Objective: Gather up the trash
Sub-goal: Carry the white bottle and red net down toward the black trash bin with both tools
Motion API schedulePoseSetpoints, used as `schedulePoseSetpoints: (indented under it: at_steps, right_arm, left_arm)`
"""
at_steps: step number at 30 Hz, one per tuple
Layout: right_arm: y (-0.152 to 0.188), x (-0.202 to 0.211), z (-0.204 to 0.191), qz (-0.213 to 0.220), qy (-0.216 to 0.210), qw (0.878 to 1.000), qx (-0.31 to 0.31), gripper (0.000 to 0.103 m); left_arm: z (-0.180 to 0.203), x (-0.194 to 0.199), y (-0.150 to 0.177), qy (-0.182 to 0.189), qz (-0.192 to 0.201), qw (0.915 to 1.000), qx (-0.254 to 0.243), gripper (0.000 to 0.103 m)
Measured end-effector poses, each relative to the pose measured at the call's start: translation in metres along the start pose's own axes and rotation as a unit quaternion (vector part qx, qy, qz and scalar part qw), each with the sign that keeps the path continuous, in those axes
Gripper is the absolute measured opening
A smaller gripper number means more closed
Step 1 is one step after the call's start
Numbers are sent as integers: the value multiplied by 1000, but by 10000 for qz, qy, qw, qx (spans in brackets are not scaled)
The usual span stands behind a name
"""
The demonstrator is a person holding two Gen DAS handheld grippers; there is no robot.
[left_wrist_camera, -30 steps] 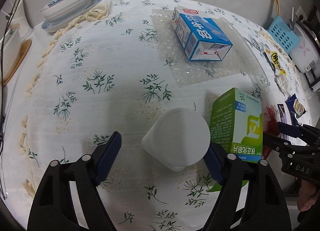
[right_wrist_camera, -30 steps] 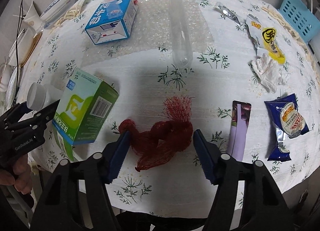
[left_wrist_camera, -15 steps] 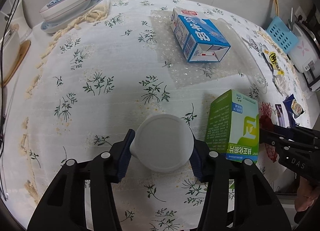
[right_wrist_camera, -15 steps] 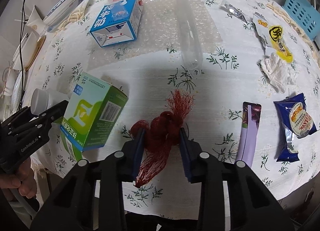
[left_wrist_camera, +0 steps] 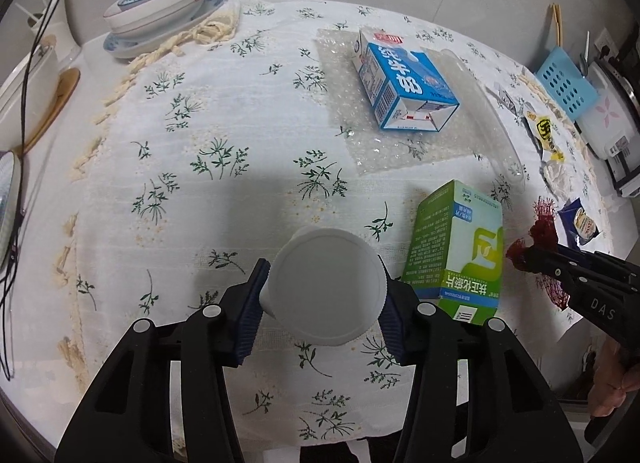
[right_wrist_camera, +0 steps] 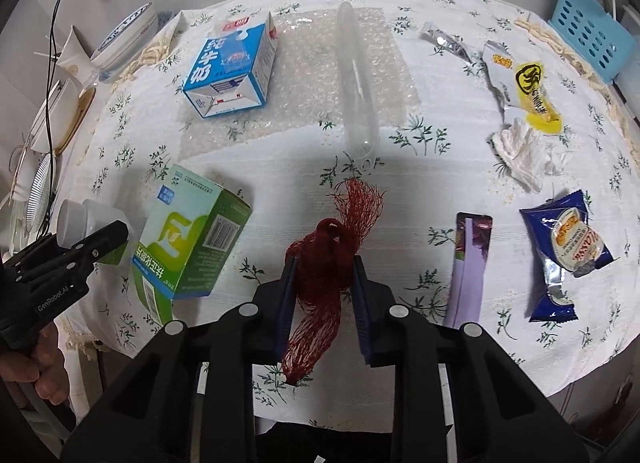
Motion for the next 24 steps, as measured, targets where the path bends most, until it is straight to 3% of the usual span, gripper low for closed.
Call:
schedulePoseSetpoints:
  at_steps: [19, 24]
  right_arm:
    - [19, 64, 21, 514, 158, 9985, 84, 24]
    - [28, 81, 26, 615, 194, 9979, 93, 24]
  left_arm:
    - [31, 64, 17, 68, 368, 9993, 66, 49]
    - [47, 77, 28, 236, 357, 9991, 40, 49]
Point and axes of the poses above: each gripper's, at about its wrist camera, not at the fingertips, and x roughly against the way its jaws point, z to its right, y to its underside, the point moved 4 cm from there along -x, roughly the way its jaws point, and after that the axes turned 15 degrees about x, right-handed, at the moved point
